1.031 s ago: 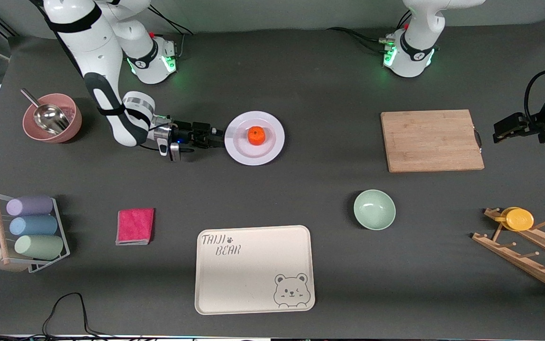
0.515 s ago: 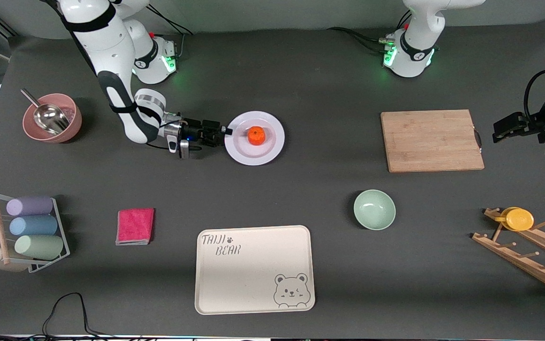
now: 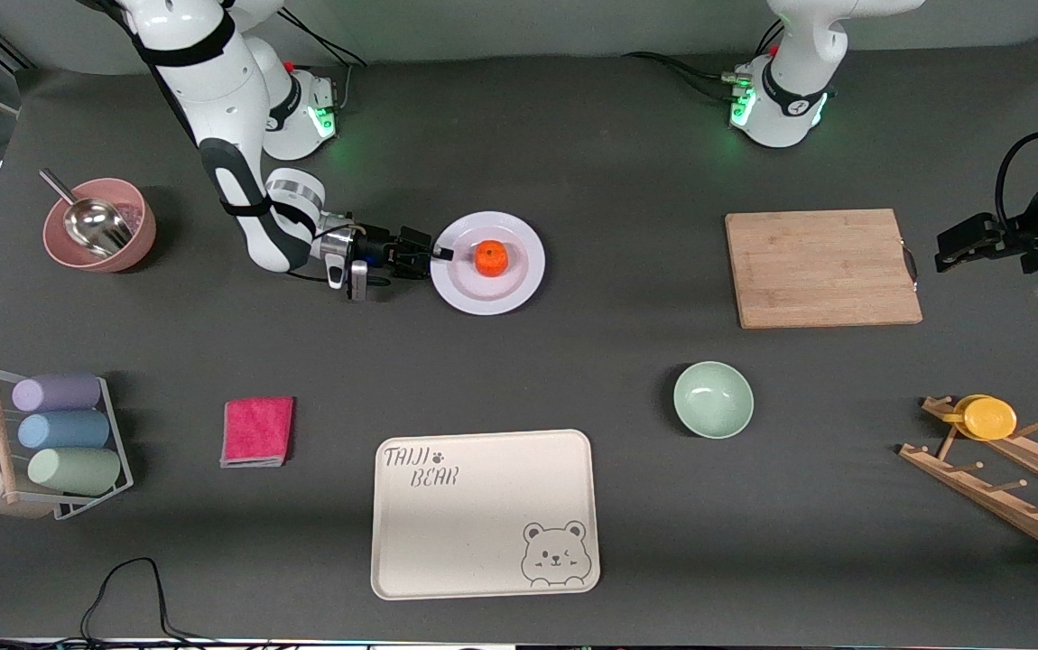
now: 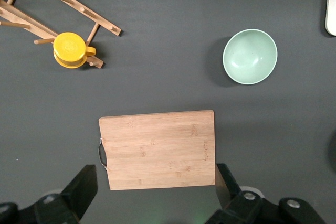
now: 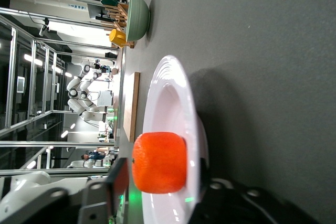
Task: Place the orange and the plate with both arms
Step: 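Grip the plate rim with the right gripper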
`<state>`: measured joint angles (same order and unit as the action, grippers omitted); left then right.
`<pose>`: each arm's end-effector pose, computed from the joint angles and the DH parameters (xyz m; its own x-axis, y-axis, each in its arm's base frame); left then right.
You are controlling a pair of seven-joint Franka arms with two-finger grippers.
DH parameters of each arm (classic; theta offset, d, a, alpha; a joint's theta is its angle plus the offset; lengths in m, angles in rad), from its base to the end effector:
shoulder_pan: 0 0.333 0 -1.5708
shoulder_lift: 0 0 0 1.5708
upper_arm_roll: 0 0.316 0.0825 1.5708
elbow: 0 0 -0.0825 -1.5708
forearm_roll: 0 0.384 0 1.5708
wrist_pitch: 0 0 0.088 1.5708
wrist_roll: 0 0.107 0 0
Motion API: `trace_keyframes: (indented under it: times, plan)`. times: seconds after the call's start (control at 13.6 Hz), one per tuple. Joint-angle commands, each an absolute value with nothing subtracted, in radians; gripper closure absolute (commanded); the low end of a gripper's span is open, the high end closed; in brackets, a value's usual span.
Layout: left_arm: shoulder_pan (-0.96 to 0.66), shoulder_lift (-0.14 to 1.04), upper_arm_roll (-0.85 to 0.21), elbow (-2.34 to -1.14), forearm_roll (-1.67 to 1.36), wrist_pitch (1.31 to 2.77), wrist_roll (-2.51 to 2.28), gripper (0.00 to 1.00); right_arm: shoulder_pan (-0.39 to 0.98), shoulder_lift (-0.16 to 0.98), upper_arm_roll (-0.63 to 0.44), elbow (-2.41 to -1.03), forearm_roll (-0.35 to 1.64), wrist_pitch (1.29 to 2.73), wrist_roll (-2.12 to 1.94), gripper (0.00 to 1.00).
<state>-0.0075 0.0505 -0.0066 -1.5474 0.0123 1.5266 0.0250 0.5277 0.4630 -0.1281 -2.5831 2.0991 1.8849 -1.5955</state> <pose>0.5646 -0.0065 0.6035 0.9967 -0.0385 -0.0715 -0.0394 -0.9992 -0.0102 0.3305 0.2001 0.0898 0.9851 -0.1037 0.1371 0.0972 -0.3215 -0.9419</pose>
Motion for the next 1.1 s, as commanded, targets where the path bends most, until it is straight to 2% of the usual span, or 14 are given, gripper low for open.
trace_keyframes:
  times: [0.0, 0.07, 0.44, 1.03]
  plan:
    - [-0.021, 0.031, 0.005, -1.554, 0.003, 1.516, 0.041, 0.0, 0.548, 0.485, -0.132, -2.577, 2.134, 1.887, -1.651, 0.92]
    - [-0.021, 0.031, 0.005, -1.554, 0.002, 1.513, 0.041, 0.0, 0.546, 0.486, -0.132, -2.577, 2.135, 1.887, -1.651, 1.0]
    - [-0.025, 0.031, 0.005, -1.555, 0.003, 1.509, 0.04, 0.0, 0.541, 0.506, -0.132, -2.576, 2.135, 1.878, -1.617, 1.0]
    - [-0.025, 0.035, 0.005, -1.555, 0.003, 1.511, 0.04, 0.0, 0.482, 0.485, -0.135, -2.524, 2.105, 1.795, -1.333, 1.0]
